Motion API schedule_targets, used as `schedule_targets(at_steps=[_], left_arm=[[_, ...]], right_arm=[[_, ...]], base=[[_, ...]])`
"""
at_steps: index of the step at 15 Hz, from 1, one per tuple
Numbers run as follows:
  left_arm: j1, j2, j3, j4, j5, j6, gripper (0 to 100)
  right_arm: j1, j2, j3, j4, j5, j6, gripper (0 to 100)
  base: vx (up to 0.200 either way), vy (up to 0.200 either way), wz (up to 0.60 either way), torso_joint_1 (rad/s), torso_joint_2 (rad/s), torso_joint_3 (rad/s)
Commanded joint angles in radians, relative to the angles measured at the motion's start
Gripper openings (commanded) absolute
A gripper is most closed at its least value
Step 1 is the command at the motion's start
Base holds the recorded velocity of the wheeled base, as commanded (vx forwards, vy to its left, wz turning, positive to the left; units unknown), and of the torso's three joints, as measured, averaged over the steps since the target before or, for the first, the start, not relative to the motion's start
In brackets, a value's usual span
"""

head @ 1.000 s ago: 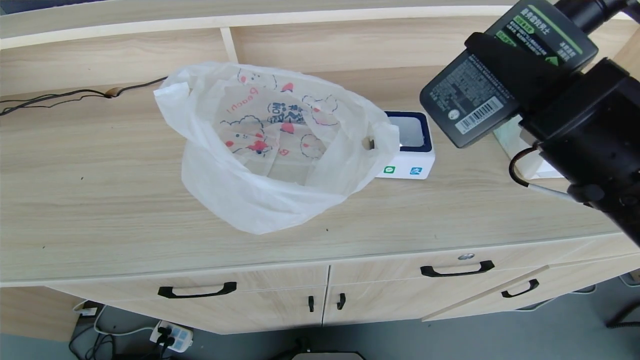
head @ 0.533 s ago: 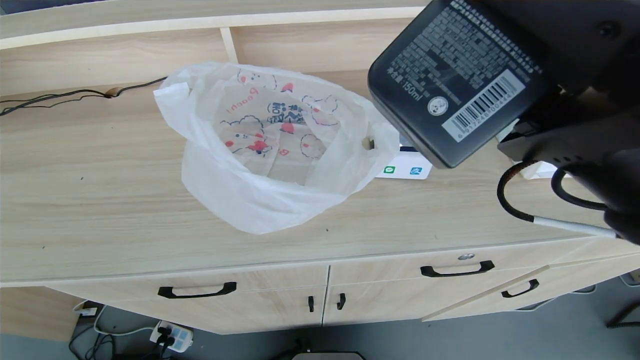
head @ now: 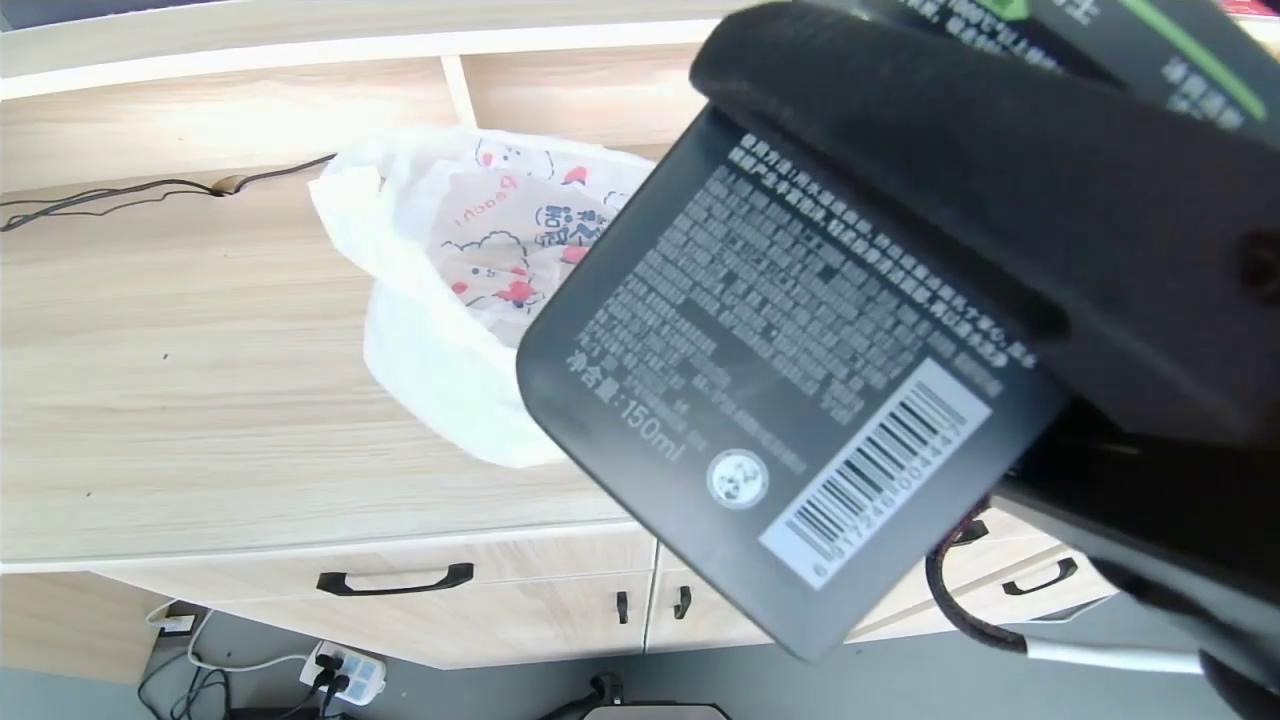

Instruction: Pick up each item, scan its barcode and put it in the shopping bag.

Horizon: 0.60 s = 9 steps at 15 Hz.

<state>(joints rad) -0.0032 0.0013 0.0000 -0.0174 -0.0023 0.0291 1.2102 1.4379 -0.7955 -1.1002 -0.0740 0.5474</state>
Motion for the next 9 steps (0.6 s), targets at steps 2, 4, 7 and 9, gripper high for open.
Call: schedule_targets(at_steps=[2, 4, 7, 9], left_arm=[[0.002, 0.0, 0.0, 0.001, 0.001, 0.0, 100], [0.0, 0.0, 0.0, -0.001, -0.001, 0.0, 100], [0.0, 0.0, 0.0, -0.001, 0.001, 0.0, 100], [0.0, 0.0, 0.0, -0.001, -0.001, -0.002, 100]], right_arm=[[0.003, 0.01, 0.013, -0.015, 0.0, 0.008, 0], [0.003, 0.009, 0.029, -0.033, -0.001, 0.008, 0], [-0.023, 0.006, 0.041, -0.023, -0.012, -0.021, 0], [-0.232, 0.038, 0.047, 0.008, 0.019, -0.204, 0]], base=[[0.0, 0.0, 0.0, 0.0, 0.0, 0.0], [0.0, 0.0, 0.0, 0.0, 0.0, 0.0], [0.0, 0.0, 0.0, 0.0, 0.0, 0.0], [0.0, 0.0, 0.0, 0.0, 0.0, 0.0]])
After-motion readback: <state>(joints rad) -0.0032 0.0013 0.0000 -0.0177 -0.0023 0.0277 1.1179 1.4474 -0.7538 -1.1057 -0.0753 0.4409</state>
